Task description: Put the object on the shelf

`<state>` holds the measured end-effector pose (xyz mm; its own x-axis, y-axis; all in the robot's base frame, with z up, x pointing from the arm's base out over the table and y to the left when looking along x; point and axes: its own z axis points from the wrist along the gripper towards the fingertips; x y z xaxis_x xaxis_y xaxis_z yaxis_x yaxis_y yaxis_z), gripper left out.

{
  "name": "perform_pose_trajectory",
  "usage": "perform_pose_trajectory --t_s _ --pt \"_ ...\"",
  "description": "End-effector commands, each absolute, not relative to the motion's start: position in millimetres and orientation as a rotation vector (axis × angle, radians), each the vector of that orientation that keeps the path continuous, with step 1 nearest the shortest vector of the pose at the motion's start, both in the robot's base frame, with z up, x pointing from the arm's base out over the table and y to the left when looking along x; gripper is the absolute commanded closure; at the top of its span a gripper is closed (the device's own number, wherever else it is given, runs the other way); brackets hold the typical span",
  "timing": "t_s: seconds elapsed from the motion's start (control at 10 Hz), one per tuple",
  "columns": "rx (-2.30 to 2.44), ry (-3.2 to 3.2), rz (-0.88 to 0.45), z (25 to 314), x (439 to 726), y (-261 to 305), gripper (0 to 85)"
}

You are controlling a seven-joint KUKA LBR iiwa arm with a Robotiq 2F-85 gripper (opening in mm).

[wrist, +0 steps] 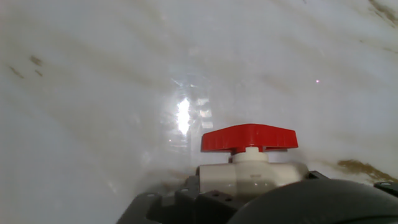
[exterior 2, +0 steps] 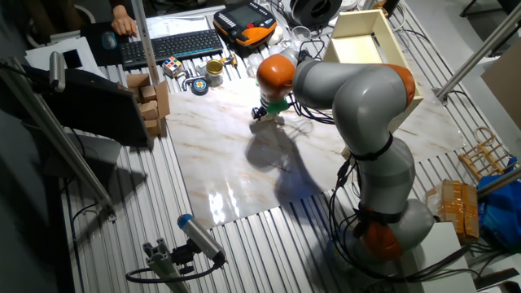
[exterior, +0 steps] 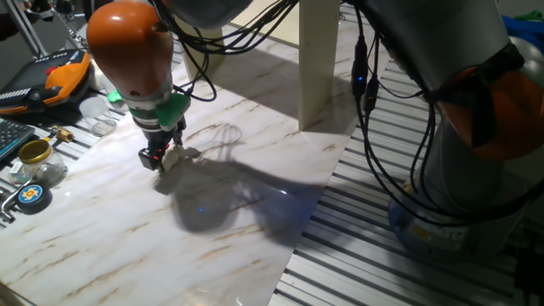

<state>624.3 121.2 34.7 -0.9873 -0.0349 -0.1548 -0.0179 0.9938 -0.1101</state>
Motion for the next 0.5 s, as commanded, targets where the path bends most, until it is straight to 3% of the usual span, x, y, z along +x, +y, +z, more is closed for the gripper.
perform_pose_trajectory --t_s 0.0,0.1,0.2,0.4 --pt "-0.051 2.988 -0.156 34.7 624.3 120.9 34.0" --pt "-0.063 2.998 -0.144 35.7 624.4 120.4 51.0" --pt "-0.073 3.012 -0.117 38.2 624.4 118.6 85.0" --pt "-0.059 3.021 -0.086 47.2 622.3 116.2 85.0"
